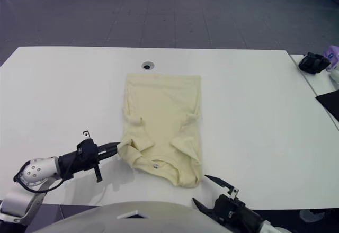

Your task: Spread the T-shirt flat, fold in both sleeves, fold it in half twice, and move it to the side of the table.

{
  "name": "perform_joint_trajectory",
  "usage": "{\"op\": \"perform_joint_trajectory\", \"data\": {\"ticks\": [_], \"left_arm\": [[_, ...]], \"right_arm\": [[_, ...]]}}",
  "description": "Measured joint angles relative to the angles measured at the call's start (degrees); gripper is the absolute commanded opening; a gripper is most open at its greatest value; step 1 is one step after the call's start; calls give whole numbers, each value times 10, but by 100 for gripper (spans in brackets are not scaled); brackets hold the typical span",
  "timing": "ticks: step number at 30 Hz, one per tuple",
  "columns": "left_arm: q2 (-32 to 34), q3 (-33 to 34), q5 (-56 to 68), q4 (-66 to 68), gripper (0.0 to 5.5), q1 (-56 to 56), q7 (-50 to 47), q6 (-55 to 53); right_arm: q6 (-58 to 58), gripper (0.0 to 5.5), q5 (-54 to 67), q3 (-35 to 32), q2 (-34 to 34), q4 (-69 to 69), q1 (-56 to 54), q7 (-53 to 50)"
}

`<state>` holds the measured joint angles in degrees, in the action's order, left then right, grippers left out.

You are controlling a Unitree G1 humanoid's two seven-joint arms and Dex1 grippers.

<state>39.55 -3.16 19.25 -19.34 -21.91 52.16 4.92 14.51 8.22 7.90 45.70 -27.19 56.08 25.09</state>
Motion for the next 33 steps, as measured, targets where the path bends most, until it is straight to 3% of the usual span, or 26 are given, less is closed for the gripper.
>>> {"op": "perform_joint_trajectory", "data": {"ticks": [4, 8, 15, 23, 30, 32, 33], "left_arm": [[2, 8, 0, 5, 0, 10, 9, -2], [2, 12, 0, 7, 0, 18, 11, -5], [2, 13, 0, 19, 0, 34, 12, -11], [-1, 13, -1, 26, 0, 32, 11, -11], [-3, 13, -11, 26, 0, 29, 10, -10], [-4, 13, -11, 26, 0, 27, 10, -10], [-4, 13, -11, 26, 0, 27, 10, -10]], "right_arm": [[-57, 527, 14, 11, -25, -17, -17, 6], [-34, 536, -43, 13, -35, -7, -41, -6], [-30, 415, -153, 26, -71, -21, -54, -67], [-77, 295, -198, 54, -103, -89, 49, -87], [-69, 170, -267, 103, -149, -76, 59, -143], [-55, 141, -274, 109, -159, -61, 58, -164], [-47, 158, -284, 110, -162, -54, 58, -177]]}}
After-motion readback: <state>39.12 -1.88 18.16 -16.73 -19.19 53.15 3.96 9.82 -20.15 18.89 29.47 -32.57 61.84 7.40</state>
